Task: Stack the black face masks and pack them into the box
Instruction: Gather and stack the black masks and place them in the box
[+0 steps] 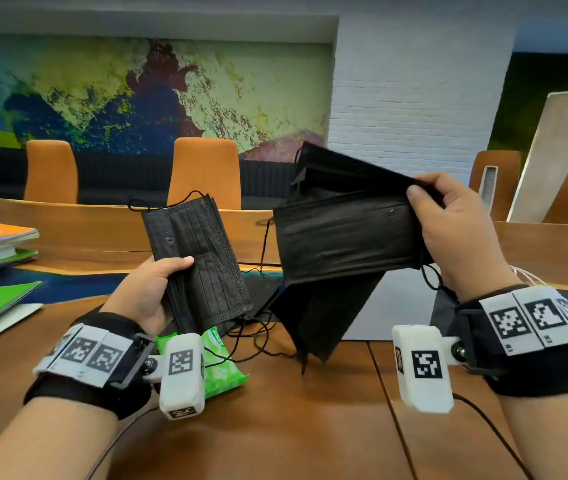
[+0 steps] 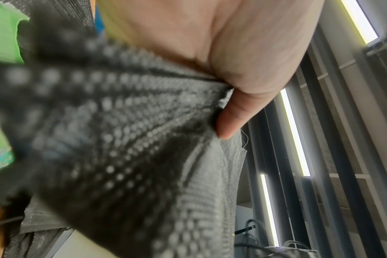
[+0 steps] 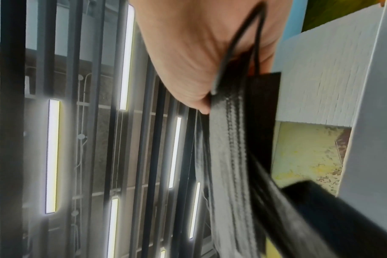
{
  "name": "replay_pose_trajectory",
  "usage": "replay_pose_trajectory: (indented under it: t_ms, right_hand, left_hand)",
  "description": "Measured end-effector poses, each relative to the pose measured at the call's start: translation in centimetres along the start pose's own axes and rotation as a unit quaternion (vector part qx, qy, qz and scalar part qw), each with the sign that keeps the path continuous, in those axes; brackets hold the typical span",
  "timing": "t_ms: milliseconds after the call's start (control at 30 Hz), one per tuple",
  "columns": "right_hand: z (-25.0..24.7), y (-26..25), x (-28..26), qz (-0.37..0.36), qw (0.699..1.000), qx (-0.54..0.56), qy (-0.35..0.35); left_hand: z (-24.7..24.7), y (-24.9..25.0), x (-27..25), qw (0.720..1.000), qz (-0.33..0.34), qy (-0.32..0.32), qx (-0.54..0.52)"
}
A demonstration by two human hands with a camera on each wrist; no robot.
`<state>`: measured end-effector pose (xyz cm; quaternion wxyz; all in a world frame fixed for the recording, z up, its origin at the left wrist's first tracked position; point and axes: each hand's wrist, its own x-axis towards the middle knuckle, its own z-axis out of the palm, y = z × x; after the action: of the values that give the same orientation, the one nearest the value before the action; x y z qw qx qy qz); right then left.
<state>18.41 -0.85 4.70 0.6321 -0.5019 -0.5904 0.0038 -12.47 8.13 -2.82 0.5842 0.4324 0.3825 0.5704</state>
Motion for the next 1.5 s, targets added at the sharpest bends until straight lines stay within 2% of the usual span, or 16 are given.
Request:
replay_pose_trajectory:
  t_ms: [133, 333, 600, 833, 1000, 1100, 1233, 1367, 1500]
  right_hand:
    - [0.3, 0.0, -0.1, -0.014, 0.999, 0.032, 0.042]
    - [1.8, -0.1, -0.7, 0.010, 0.993, 0.093, 0.066]
    - [1.8, -1.0, -0.8, 0.056, 0.987, 0.136, 0.065]
    - [0.5, -1.9, -0.1, 0.094, 0.973, 0.206, 0.038]
    - [1.0, -1.6, -0.2, 0.138, 0.953, 0.270, 0.010]
    - [1.2, -0.6, 0.1, 0.136, 0.966, 0.218, 0.027]
    - [1.3, 0.9, -0.1, 0.175, 0.973, 0.152, 0.015]
    - [1.0, 1.1, -0.6, 0.245, 0.960, 0.085, -0.104]
    - [1.0, 1.4, -1.0, 0.174, 0.952, -0.112, -0.227]
  left_hand:
    - [0.6, -0.3, -0.3, 1.000, 0.003, -0.010, 0.015]
    - [2.1, -0.9, -1.0, 0.997, -0.023, -0.043, 0.056]
    - [2.9, -1.2, -1.7, 0.992, -0.020, -0.075, 0.102]
    - [2.6, -1.0, -1.5, 0.992, -0.005, -0.055, 0.113]
    - [3.8, -2.0, -1.7, 0.984, -0.030, -0.102, 0.143]
    - [4.6, -2.5, -2.0, 0.979, -0.047, -0.139, 0.145]
    - [4.2, -2.2, -1.8, 0.979, -0.057, -0.116, 0.155]
    - [2.7, -1.1, -1.2, 0.991, -0.050, -0.051, 0.112]
    - [1.7, -0.6, -0.8, 0.996, -0.026, -0.016, 0.087]
